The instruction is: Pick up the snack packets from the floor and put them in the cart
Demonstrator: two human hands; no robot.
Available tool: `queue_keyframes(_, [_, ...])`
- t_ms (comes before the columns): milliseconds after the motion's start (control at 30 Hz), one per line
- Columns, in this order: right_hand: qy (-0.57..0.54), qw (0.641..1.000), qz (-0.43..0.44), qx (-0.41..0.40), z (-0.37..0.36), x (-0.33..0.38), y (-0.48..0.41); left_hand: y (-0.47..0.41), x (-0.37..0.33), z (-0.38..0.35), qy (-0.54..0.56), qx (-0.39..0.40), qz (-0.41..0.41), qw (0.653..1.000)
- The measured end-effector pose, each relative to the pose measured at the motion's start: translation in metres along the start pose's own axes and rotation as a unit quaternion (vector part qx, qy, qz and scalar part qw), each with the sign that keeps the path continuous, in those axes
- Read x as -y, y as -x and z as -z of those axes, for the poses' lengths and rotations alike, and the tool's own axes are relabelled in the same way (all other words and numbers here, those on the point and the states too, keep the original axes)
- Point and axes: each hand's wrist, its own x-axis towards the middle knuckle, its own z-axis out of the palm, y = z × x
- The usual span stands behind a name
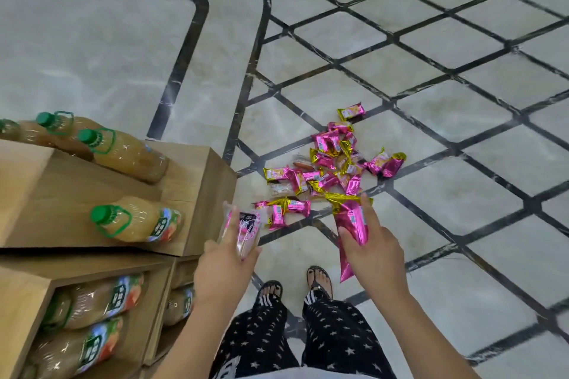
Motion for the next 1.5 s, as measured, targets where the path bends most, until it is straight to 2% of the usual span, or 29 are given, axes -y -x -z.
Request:
queue_keyframes(133, [-0.006, 1.000, -0.023, -0.017, 0.008, 0.010, 0.014, -0.003, -0.019, 0.022, 0.013, -0.012, -0.070, 0.997])
queue_keyframes(333, [-0.040, 0.995, -0.055, -0.069, 0.001, 0.030, 0.058, 0.016, -0.017, 0.045, -0.075, -0.004, -0.235, 0.969])
queue_keyframes(533, [-0.064, 0.982, -0.145, -0.107, -0.029, 0.029, 0.127, 0.032, 0.009, 0.039, -0.065, 0.065, -0.294, 0.952])
queue_keyframes(733, [-0.108, 0.948, -0.260, -0.148, -0.041, 0.007, 0.191, 0.037, 0.011, 0.028, -0.122, 0.106, -0.377, 0.912])
queue_keyframes(1100, [-0.189, 0.848, -0.429, -0.248, -0.054, -0.051, 0.317, 0.106, -0.047, -0.012, -0.171, 0.161, -0.549, 0.802])
queue_keyframes(1400, [-0.197, 0.757, -0.534, -0.321, -0.072, -0.110, 0.458, 0.257, -0.065, -0.078, -0.252, 0.163, -0.653, 0.695])
queue_keyframes(1500, [-0.211, 0.711, -0.578, -0.340, -0.086, -0.134, 0.523, 0.324, -0.056, -0.103, -0.273, 0.173, -0.676, 0.662])
